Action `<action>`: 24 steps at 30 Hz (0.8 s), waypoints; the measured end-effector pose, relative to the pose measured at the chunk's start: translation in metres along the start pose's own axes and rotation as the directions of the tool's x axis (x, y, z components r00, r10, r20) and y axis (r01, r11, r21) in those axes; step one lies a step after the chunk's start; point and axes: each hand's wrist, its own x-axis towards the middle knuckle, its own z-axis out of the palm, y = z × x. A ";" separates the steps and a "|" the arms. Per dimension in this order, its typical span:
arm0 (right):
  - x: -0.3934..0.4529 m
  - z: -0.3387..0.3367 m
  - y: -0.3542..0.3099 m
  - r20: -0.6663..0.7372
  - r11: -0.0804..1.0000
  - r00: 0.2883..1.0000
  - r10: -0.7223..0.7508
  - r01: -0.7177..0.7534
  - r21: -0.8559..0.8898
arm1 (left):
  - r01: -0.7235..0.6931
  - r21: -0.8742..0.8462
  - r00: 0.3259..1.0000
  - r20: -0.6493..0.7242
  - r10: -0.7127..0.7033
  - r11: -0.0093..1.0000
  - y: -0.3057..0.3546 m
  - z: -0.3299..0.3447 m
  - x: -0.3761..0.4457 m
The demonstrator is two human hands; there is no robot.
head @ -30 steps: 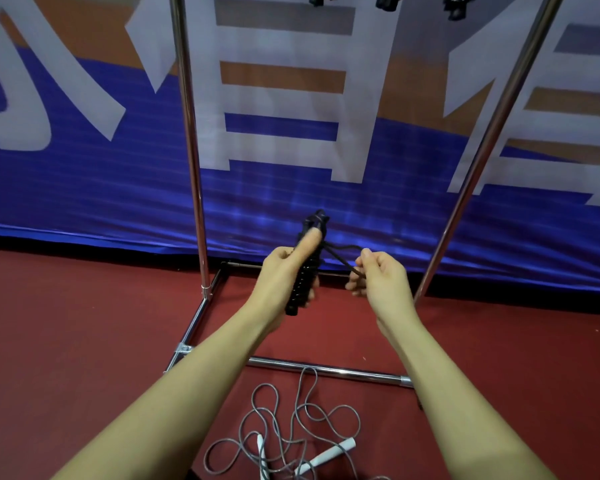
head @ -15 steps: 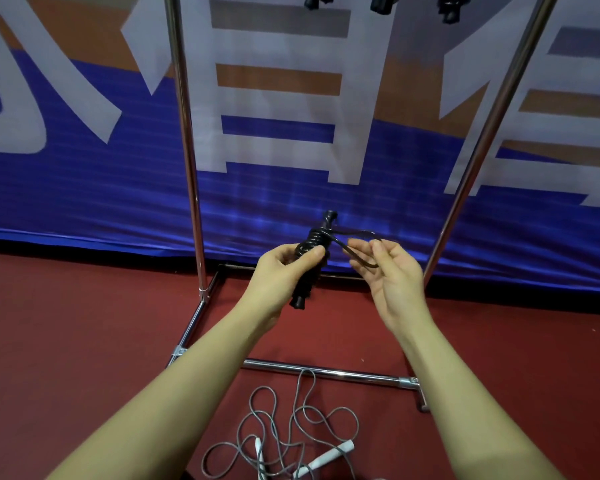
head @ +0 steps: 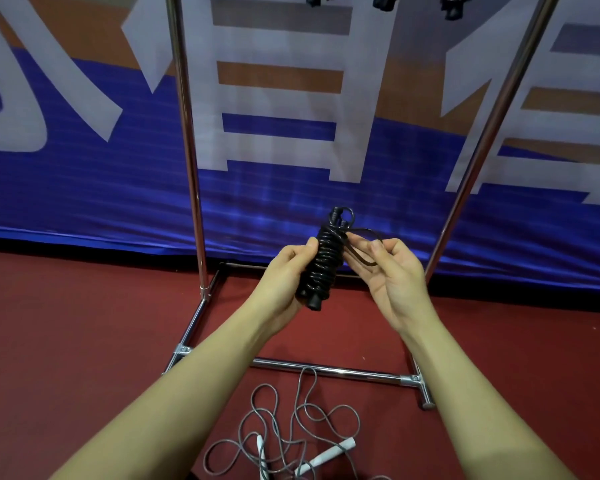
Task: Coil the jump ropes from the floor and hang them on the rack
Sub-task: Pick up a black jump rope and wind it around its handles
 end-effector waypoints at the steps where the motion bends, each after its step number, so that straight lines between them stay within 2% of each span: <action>1: -0.001 0.001 -0.001 -0.003 1.000 1.000 0.000 0.000 -0.002 | -0.015 0.047 0.998 -0.056 0.017 0.999 0.000 -0.002 0.000; 6: -0.006 0.011 0.003 -0.003 1.000 1.000 0.024 -0.024 0.004 | -0.124 0.323 0.961 -0.198 0.195 0.938 -0.002 -0.004 -0.001; 9: -0.009 0.015 0.004 0.009 0.999 0.999 0.036 -0.036 0.007 | -0.210 0.520 0.926 -0.166 0.339 0.828 -0.004 -0.002 -0.003; 11: -0.009 0.017 0.002 0.026 0.999 0.999 0.032 -0.032 0.014 | -0.219 0.566 0.927 -0.134 0.351 0.795 -0.003 -0.001 -0.004; 14: -0.010 0.016 -0.001 0.024 0.999 0.999 0.035 -0.036 0.014 | -0.155 0.618 0.951 -0.119 0.286 0.771 -0.001 0.003 -0.006; 17: -0.010 0.014 -0.004 0.051 0.999 0.998 0.032 -0.031 -0.016 | -0.115 0.559 0.959 -0.152 0.238 0.821 -0.001 0.005 -0.007; 20: -0.011 0.014 -0.005 0.082 0.998 0.997 -0.003 0.008 -0.067 | -0.065 0.352 0.978 -0.164 0.130 0.934 0.002 0.006 -0.008; 22: -0.011 0.013 -0.006 0.095 0.995 0.995 -0.034 0.042 -0.093 | -0.022 0.236 0.994 -0.098 0.046 0.972 0.001 0.009 -0.009; 24: -0.010 0.012 -0.010 0.099 0.994 0.994 -0.052 0.061 -0.087 | 0.017 0.176 0.999 0.029 -0.023 0.984 0.001 0.010 -0.009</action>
